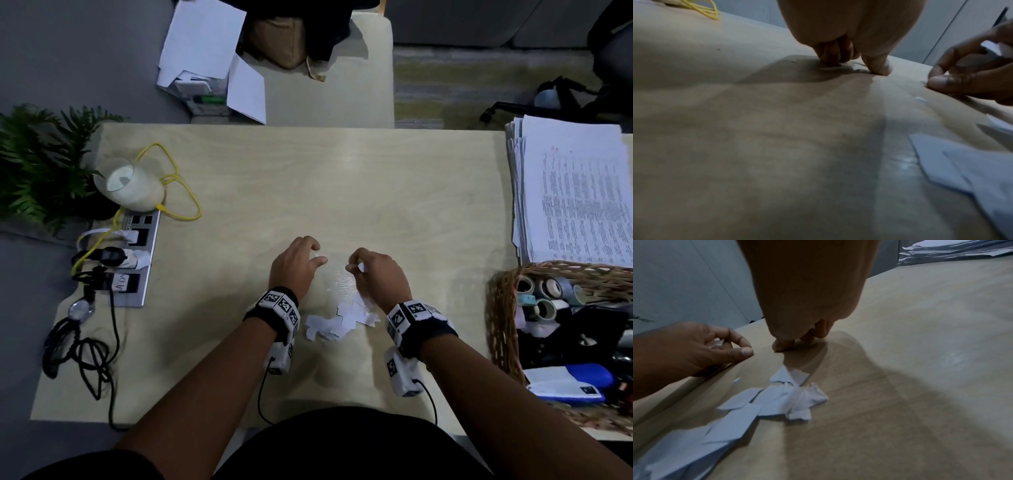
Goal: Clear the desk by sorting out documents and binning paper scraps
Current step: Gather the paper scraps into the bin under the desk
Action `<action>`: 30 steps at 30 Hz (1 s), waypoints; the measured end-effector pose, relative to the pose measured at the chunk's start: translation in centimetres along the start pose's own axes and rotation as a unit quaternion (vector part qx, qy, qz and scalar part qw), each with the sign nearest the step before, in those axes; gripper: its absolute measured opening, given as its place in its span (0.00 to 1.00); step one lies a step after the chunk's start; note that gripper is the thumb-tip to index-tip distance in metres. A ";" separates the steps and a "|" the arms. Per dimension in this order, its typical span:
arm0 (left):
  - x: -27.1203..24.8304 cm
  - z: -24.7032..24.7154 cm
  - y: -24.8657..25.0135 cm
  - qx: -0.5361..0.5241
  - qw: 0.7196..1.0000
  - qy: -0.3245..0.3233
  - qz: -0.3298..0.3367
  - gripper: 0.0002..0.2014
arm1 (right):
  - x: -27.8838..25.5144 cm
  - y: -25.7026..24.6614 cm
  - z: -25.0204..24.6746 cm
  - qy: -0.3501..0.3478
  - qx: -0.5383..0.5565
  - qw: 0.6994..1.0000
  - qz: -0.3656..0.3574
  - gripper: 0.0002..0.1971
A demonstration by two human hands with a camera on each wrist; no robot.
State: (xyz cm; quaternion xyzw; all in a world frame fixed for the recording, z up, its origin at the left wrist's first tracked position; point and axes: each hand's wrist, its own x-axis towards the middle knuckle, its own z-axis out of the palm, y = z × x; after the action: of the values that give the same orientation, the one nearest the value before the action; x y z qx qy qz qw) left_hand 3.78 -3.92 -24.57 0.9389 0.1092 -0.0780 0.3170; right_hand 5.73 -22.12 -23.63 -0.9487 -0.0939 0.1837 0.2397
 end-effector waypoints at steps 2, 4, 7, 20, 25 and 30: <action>0.1 -0.1 0.1 -0.001 1.000 -0.004 -0.004 0.09 | 0.0 0.1 0.2 -0.007 -0.027 1.000 0.003 0.08; 0.3 -0.2 -0.1 0.004 1.000 -0.007 -0.004 0.07 | -0.1 0.1 0.4 -0.021 -0.073 0.997 -0.021 0.10; 0.4 -0.2 -0.2 0.026 0.999 -0.021 0.009 0.09 | -0.5 0.3 0.0 -0.028 -0.051 0.997 -0.048 0.08; 0.3 -1.5 -1.0 -0.063 0.997 -0.036 0.001 0.11 | -3.1 1.8 -2.8 -0.040 0.196 0.979 0.025 0.06; -2.0 -2.0 0.1 0.007 0.988 -0.110 0.107 0.09 | -6.1 0.7 -1.1 -0.045 0.019 0.998 -0.029 0.19; -5.7 -1.1 -1.9 0.183 0.915 -0.221 0.285 0.27 | -8.0 1.7 0.4 -0.053 -0.141 0.983 -0.107 0.39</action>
State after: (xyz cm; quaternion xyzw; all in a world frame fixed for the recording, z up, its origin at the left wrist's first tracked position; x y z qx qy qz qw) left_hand -2.06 -2.69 -23.56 0.9305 -0.2522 -0.2085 0.1648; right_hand -1.65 -25.59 -22.40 -0.9461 -0.2329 0.1922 0.1167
